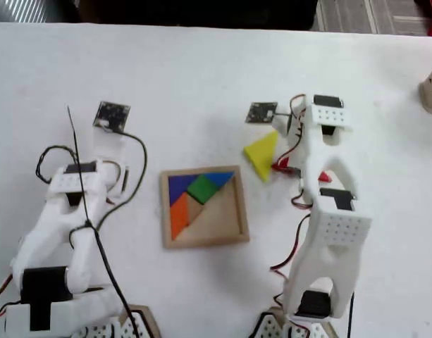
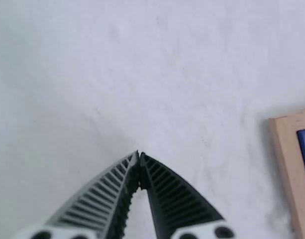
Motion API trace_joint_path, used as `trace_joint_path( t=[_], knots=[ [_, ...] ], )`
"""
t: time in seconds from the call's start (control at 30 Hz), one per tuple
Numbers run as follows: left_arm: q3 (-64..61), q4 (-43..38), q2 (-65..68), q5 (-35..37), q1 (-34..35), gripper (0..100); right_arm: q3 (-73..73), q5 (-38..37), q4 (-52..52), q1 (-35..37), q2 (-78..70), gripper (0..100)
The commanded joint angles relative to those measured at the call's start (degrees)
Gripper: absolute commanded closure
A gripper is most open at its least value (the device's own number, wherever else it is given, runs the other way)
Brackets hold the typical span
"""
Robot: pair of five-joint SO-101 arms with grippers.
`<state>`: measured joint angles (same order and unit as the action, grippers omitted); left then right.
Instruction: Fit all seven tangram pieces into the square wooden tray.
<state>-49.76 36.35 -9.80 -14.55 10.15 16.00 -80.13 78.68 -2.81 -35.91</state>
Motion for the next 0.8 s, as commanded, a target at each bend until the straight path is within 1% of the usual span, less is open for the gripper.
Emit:
trace_joint_path(
  t=[0.0,0.03,0.1,0.13,0.27,0.43,0.53,0.67,0.77],
  knots=[
    [1.3,-1.8,-0.4,0.2,-0.2,97,1.4,-0.4,1.5,-2.0,0.7,95.4],
    [1.3,-1.8,-0.4,0.2,-0.2,97,1.7,-0.4,1.9,-2.2,0.7,95.1],
    [1.3,-1.8,-0.4,0.2,-0.2,97,3.1,-0.2,3.7,-2.5,0.7,98.1],
    [1.3,-1.8,-0.4,0.2,-0.2,97,4.0,1.1,4.9,-2.6,0.7,98.5],
    [1.3,-1.8,-0.4,0.2,-0.2,97,10.9,12.7,10.3,-2.9,0.7,98.2],
    [1.2,-1.8,-0.4,0.2,-0.2,97,20.8,20.6,19.9,-2.9,0.7,98.0],
    [1.1,-1.8,-0.4,0.2,-0.1,97,21.7,26.5,20.1,-4.8,2.8,97.1],
    [1.2,-1.8,-0.4,0.2,0.7,97,13.9,26.0,19.8,-8.6,8.6,87.4],
    [1.2,-1.8,-0.4,0.2,0.7,97,5.7,22.7,19.8,-10.9,12.9,85.8]
  ],
)
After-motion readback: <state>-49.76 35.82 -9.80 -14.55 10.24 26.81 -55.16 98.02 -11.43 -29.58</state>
